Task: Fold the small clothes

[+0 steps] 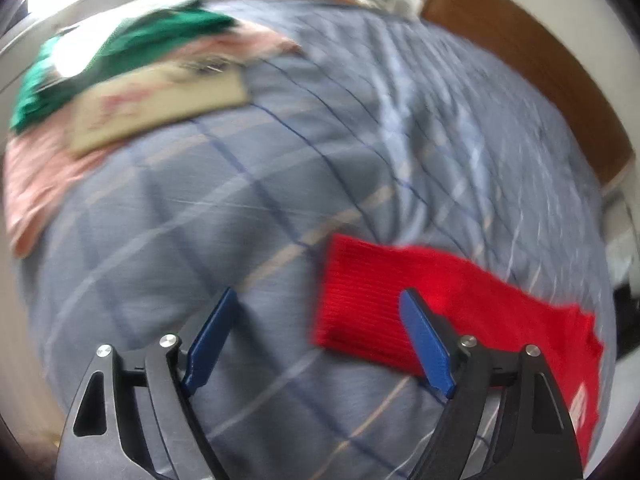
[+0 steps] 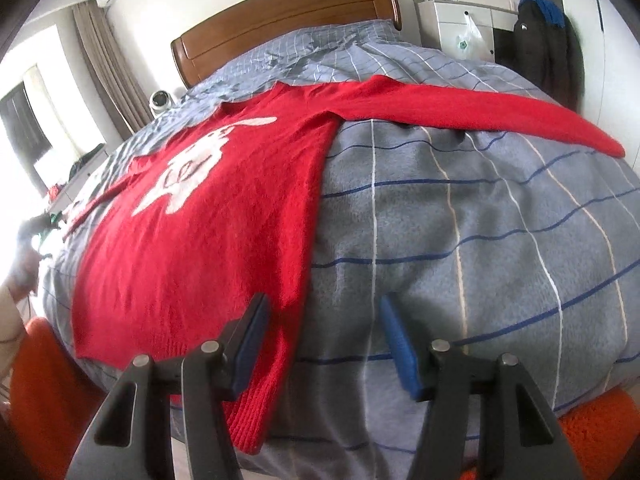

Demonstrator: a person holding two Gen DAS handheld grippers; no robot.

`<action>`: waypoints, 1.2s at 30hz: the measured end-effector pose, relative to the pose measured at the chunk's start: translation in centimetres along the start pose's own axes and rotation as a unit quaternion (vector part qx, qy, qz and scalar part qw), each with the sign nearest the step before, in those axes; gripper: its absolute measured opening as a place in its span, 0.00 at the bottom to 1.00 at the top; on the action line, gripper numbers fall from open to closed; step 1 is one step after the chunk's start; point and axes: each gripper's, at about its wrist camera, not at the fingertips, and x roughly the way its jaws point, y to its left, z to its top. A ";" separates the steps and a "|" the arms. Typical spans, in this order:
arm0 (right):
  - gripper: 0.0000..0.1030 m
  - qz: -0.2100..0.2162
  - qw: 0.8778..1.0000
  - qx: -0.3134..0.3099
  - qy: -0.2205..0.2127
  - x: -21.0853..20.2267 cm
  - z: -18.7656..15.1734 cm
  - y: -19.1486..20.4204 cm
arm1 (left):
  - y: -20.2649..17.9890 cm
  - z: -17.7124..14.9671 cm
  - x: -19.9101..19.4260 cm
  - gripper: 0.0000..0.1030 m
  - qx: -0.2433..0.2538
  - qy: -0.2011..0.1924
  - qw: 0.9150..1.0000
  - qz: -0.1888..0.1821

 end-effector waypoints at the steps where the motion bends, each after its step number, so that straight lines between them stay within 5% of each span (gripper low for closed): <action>1: 0.55 -0.002 1.000 -0.002 0.000 0.0 0.0 0.1 | -0.9 -0.1 0.5 0.37 0.017 0.003 1.000 0.018; 2: 0.55 -0.005 1.000 -0.003 0.000 0.0 -0.1 0.2 | -1.6 -0.2 0.9 0.05 0.033 0.009 0.999 0.036; 8: 0.55 -0.011 1.000 -0.011 -0.001 -0.2 -0.1 0.3 | -0.9 -0.5 -0.2 0.02 0.027 -0.037 0.989 0.142; 20: 0.55 -0.013 1.000 -0.014 0.001 -0.1 -0.3 0.3 | 0.2 -1.1 1.1 0.04 0.041 -0.034 0.989 0.134; 25: 0.55 -0.011 1.000 -0.013 -0.002 -0.2 -0.3 0.3 | 0.8 -2.3 -1.5 0.16 0.026 -0.031 0.994 0.104; 27: 0.56 -0.009 1.000 -0.007 -0.012 -0.9 -0.2 0.0 | 0.6 -3.1 -3.2 0.46 0.024 -0.030 0.996 0.084; 28: 0.57 -0.009 1.000 -0.003 -0.020 -1.4 -0.1 -0.2 | 0.3 -3.6 -3.9 0.50 0.029 -0.032 0.996 0.075; 32: 0.71 -0.025 0.997 0.022 -0.067 -4.0 0.9 -1.5 | -3.2 -7.3 -8.2 0.62 0.100 -0.035 0.994 0.015; 36: 0.73 -0.059 0.995 0.011 -0.075 -3.9 3.5 -2.4 | -7.2 -11.6 -10.8 0.73 0.156 -0.023 0.986 -0.045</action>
